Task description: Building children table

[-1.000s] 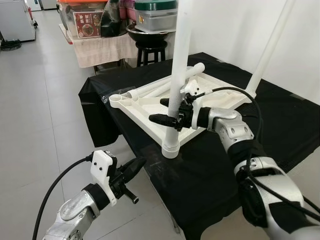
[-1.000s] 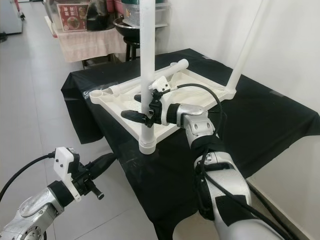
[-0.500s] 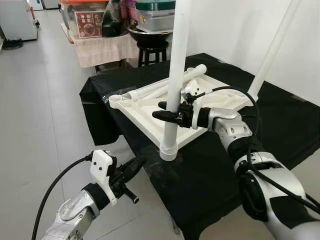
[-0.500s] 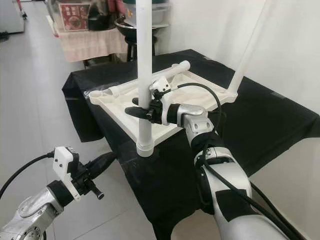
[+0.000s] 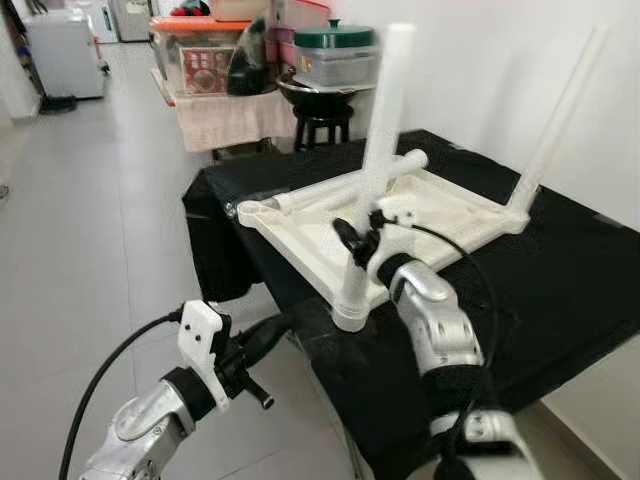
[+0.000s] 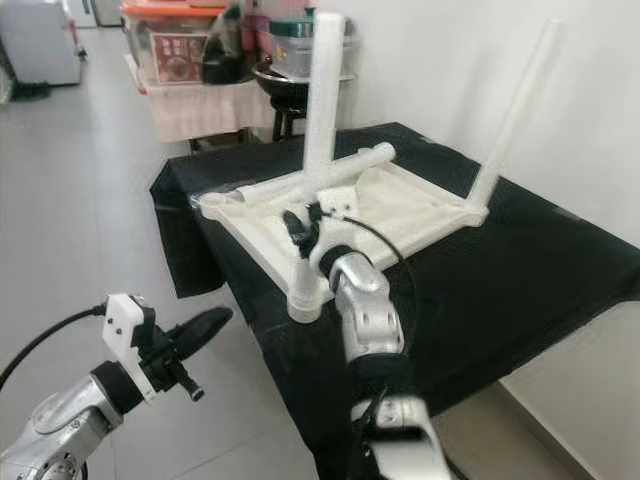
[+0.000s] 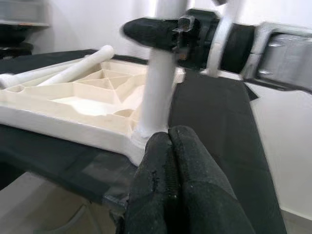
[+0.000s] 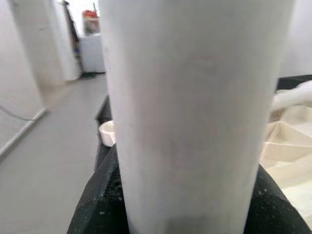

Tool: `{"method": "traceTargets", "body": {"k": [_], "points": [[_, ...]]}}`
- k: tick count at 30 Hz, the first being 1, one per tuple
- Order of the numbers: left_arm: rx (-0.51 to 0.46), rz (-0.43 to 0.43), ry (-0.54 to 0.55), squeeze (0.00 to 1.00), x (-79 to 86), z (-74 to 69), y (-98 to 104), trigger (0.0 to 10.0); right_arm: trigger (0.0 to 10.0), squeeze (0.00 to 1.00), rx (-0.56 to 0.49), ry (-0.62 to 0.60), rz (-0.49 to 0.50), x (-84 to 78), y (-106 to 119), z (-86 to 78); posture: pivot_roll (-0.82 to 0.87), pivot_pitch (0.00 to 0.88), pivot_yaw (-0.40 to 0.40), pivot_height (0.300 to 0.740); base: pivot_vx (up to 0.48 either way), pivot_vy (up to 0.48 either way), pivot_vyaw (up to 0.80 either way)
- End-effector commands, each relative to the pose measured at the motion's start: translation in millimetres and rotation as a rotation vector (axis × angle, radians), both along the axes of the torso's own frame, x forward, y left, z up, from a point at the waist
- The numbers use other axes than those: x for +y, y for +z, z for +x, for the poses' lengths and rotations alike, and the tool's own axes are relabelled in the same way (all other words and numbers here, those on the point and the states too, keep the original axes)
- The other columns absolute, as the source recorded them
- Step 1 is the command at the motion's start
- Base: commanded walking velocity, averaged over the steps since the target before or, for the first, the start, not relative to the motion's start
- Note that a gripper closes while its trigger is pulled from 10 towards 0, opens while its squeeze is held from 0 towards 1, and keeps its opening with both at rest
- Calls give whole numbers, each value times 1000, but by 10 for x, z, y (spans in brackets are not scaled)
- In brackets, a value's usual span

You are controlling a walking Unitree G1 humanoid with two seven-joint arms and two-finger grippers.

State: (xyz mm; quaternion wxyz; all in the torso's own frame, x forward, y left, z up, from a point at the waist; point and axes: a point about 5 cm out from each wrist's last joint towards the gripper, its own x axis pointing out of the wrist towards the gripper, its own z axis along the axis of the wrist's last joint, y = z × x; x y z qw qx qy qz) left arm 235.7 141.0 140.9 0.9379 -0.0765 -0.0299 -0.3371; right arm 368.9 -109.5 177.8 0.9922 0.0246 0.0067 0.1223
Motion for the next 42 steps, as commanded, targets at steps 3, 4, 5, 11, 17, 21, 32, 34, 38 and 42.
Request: {"method": "traceTargets", "body": {"k": [3,4,5,11,17,21,32,34,38,42], "points": [[3,0,-14,0,-3,42,-21,10000,0,0,127,-138,-46,-204,-259,96,5,0,-42,740,0,0,0],[3,0,-14,0,-3,42,-21,10000,0,0,127,-138,-46,-204,-259,96,5,0,-42,740,0,0,0],[0,-2,-4,0,-3,45,-19,10000,706,0,127,-140,-61,-184,-227,107,9,0,-44,740,0,0,0],[-6,-5,11,0,-2,49,-8,10000,10000,1000,126,5,-30,-28,-125,72,9,0,-40,740,0,0,0],[-4,-4,0,0,-11,48,-3,10000,10000,1000,23,164,-1,12,108,123,8,0,-33,740,0,0,0],[-6,-5,-3,0,-18,47,-1,10000,10000,0,-45,376,-55,3,246,156,12,0,-35,740,0,0,0],[-10,-4,0,0,-26,7,17,10000,10000,0,-17,722,-235,-63,321,215,33,0,-39,740,0,0,0],[-10,-4,0,0,-26,7,17,10000,10000,0,-17,722,-235,-63,321,215,33,0,-39,740,0,0,0],[-7,-2,-2,0,-28,-11,20,10000,4314,0,0,763,-206,-14,348,229,45,0,-43,740,0,0,0],[-5,-3,-2,0,-33,-26,24,10000,0,0,8,823,-178,2,377,226,38,2,-45,740,0,0,0]]}}
